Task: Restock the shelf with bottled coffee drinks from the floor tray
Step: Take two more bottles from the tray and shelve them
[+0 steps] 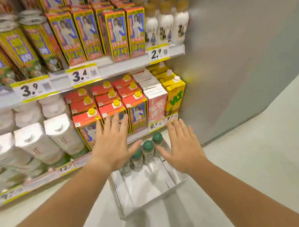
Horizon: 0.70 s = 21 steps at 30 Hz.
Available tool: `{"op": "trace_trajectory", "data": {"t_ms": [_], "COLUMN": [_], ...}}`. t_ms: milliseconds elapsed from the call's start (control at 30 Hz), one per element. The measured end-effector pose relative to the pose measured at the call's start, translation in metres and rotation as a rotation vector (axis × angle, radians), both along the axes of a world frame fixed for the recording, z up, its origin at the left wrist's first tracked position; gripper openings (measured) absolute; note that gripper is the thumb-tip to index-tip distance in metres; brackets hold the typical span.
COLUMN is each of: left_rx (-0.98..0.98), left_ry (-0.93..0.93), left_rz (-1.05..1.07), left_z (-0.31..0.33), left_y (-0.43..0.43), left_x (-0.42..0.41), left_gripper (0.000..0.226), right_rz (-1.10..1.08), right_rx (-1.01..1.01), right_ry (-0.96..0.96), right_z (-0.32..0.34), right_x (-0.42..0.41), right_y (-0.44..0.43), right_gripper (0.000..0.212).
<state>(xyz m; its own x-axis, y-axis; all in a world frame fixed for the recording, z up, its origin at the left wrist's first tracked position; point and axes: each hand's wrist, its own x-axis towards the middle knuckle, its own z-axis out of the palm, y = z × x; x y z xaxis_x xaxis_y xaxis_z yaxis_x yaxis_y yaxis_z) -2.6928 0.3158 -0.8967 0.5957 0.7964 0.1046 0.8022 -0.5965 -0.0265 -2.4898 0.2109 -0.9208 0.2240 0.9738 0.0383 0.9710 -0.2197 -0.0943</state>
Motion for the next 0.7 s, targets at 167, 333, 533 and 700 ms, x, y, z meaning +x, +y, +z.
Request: {"op": "trace_trajectory", "data": {"t_ms": [167,333,533,700], "left_rx": [-0.185,-0.446,-0.412,-0.628], "left_ry": [0.021,-0.397,-0.881,-1.034], "left_rz": [0.104,0.317,0.600,0.787], "left_z": [-0.098,-0.163,-0.202,-0.229], "left_y": [-0.035,-0.055,-0.045,-0.034], "left_x": [-0.011,-0.010,0.008,0.014], "left_gripper": [0.097,0.096,0.070,0.056], "right_rz": [-0.016,-0.182,-0.427,-0.382], "right_rx": [-0.117,-0.068,-0.005,0.160], "right_ry": [0.155,0.536,0.997,1.132], "right_z": [-0.089,-0.138,-0.175,-0.187], "right_x": [-0.012,-0.010,0.000,0.000], "right_y": [-0.022,-0.022,0.017,0.049], "right_gripper": [0.089,0.078,0.064,0.062]}}
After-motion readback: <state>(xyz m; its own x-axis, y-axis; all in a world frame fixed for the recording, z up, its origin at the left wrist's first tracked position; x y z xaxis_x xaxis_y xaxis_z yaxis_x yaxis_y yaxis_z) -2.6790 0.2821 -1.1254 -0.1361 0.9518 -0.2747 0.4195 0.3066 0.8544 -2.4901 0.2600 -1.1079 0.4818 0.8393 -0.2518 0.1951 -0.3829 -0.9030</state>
